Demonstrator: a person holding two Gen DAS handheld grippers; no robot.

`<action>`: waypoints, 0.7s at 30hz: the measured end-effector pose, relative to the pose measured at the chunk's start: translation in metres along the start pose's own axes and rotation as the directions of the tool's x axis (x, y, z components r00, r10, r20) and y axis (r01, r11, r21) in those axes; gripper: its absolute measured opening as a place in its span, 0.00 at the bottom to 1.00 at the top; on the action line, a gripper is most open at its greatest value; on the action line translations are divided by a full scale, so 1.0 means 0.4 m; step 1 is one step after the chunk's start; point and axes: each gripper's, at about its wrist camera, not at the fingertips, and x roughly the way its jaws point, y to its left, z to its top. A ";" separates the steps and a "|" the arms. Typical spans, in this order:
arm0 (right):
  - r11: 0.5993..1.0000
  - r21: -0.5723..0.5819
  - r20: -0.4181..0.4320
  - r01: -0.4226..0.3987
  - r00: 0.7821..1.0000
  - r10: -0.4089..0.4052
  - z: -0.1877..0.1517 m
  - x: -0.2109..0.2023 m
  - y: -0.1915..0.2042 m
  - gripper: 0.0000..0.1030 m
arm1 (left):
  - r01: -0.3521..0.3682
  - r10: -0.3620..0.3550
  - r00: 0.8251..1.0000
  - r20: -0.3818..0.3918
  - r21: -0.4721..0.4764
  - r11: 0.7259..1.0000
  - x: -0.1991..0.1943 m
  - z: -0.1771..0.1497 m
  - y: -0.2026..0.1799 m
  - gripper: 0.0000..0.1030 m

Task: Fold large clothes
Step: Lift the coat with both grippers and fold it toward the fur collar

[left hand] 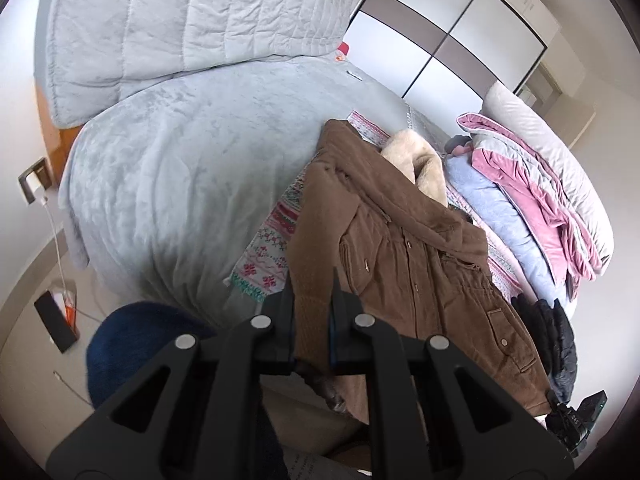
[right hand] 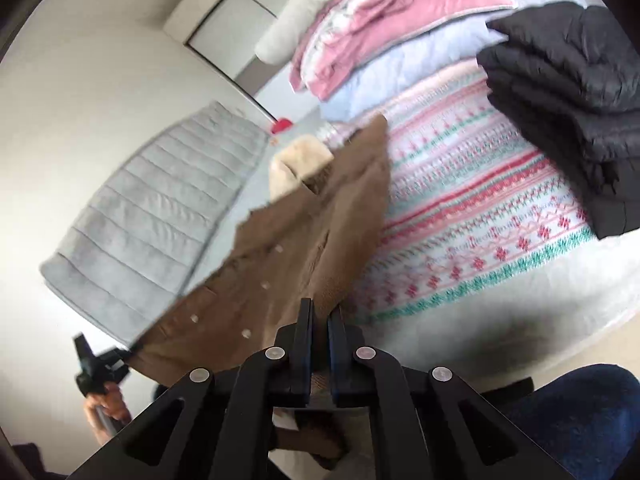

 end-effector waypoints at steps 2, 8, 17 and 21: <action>0.999 -0.027 0.037 -0.028 0.999 0.029 0.017 -0.030 0.030 0.05 | -0.004 0.004 1.000 0.008 0.003 1.000 -0.018 0.004 0.005 0.12; 1.000 -0.018 0.021 -0.013 1.000 0.013 0.094 0.072 0.041 0.05 | -0.053 0.053 0.998 -0.036 -0.005 0.999 0.076 0.074 0.011 0.12; 0.992 0.050 0.056 -0.115 0.992 0.112 0.318 0.225 0.052 0.05 | -0.019 0.019 0.998 -0.055 0.002 1.000 0.176 0.252 -0.077 0.13; 0.993 0.058 0.071 -0.099 0.993 0.095 0.482 0.333 0.070 0.05 | -0.026 0.027 0.999 -0.034 0.039 0.999 0.256 0.383 -0.165 0.13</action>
